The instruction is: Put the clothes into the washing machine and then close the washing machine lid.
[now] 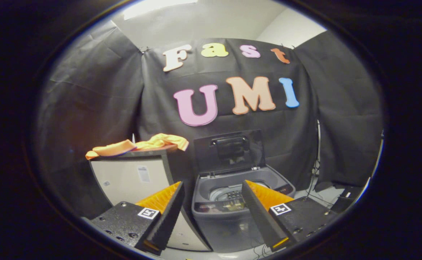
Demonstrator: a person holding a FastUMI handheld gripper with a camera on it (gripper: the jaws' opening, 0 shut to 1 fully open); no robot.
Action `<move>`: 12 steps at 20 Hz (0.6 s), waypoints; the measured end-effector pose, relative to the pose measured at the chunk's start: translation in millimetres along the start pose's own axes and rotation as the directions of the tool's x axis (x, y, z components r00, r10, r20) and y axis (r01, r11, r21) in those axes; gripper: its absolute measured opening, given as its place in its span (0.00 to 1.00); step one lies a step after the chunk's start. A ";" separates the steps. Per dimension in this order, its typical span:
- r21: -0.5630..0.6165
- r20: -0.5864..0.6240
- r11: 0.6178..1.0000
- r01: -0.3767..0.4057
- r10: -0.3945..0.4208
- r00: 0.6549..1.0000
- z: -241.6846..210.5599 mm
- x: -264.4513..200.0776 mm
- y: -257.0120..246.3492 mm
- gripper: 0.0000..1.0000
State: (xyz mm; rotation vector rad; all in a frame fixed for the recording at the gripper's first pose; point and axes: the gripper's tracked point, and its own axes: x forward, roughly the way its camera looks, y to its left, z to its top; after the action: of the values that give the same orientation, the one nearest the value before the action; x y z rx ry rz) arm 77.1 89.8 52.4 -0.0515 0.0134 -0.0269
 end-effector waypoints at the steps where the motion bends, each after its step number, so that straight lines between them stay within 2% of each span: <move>1: -0.006 0.010 0.999 -0.048 0.048 0.999 13.3 8.9 23.3 0.96; 3: 0.013 0.030 0.989 -0.145 0.145 0.989 38.5 28.2 67.3 0.96; 6: 0.016 0.018 0.986 -0.167 0.167 0.986 69.4 61.6 107.0 0.96; 9: 0.050 -0.038 0.966 -0.255 0.257 0.966 83.7 96.0 164.2 0.96; 12: 0.055 -0.165 0.974 -0.222 0.228 0.960 81.3 144.3 196.6 0.97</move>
State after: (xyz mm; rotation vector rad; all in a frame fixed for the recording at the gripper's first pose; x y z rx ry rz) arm 227.6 286.4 121.5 -0.0117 0.1900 0.1962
